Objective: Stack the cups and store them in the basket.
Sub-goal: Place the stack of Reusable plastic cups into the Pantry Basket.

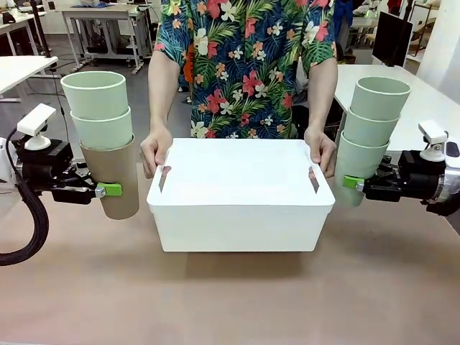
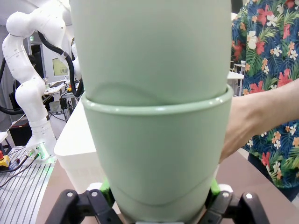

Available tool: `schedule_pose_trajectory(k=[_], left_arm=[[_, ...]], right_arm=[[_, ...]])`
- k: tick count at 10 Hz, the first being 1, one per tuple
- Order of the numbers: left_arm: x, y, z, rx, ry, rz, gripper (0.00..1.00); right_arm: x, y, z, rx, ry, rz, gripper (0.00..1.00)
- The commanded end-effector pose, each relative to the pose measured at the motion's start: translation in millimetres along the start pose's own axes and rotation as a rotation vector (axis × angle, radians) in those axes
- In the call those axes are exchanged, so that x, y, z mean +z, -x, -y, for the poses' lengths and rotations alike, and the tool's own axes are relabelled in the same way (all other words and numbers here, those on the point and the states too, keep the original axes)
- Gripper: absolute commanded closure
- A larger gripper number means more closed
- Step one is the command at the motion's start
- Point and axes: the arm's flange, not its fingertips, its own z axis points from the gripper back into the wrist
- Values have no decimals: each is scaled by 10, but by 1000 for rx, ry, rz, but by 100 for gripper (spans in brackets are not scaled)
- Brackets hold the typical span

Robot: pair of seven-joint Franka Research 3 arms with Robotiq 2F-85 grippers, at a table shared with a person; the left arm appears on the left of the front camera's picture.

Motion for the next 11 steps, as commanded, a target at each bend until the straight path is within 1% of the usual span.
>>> schedule_pose_trajectory(k=[1,9,10,11], left_arm=[[-8,-30,2,-3,2,9,15],[-8,-30,2,-3,2,9,15],[-8,-30,2,-3,2,9,15],[-8,-30,2,-3,2,9,15]], right_arm=[[-1,-25,-5,17,-5,13,16],[-1,-25,-5,17,-5,13,16],[0,0,0,0,0,0,16],[85,-102,8,3,8,-22,16]])
